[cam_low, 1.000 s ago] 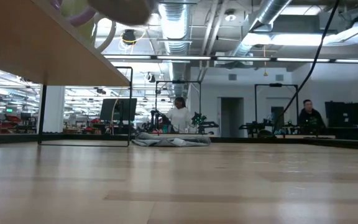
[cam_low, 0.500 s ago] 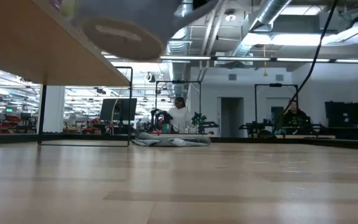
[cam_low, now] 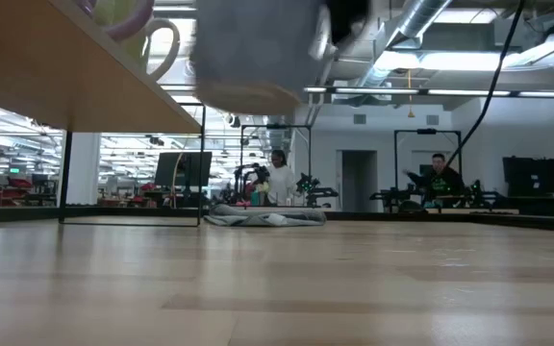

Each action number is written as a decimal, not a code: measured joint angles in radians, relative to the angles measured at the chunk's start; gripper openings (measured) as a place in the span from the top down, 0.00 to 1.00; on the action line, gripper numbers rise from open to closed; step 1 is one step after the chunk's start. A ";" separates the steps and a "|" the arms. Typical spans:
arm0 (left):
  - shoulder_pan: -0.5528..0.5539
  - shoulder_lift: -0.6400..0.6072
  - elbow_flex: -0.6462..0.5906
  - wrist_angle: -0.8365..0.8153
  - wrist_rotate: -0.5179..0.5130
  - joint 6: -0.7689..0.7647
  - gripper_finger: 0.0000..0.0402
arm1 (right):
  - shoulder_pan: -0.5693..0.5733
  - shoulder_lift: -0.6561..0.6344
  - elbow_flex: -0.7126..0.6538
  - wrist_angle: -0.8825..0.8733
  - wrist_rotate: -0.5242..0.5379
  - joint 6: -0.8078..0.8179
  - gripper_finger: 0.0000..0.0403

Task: Stack small to large cups/mugs on shelf
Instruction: Put the blue mug on the shelf

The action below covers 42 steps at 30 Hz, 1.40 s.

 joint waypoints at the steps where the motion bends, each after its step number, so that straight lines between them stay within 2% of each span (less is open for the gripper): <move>1: 0.000 0.000 0.000 0.000 0.000 0.000 0.50 | -0.005 0.000 0.000 -0.028 0.010 0.009 0.86; 4: 0.000 0.000 0.000 0.000 -0.001 0.000 0.50 | -0.026 0.000 0.000 -0.044 0.025 0.019 0.86; 16: 0.000 0.000 0.000 -0.008 0.002 0.000 0.50 | -0.170 0.001 0.007 -0.043 0.021 -0.117 0.86; 25: 0.000 0.000 0.000 -0.061 0.001 0.000 0.50 | -0.276 -0.052 0.003 -0.043 0.021 -0.166 0.86; 32: 0.000 0.000 0.000 -0.063 0.000 0.014 0.50 | -0.402 -0.075 0.003 -0.043 0.026 -0.200 0.86; 42: 0.000 0.000 0.000 -0.063 0.000 0.017 0.50 | -0.607 -0.074 0.003 -0.043 0.026 -0.355 0.86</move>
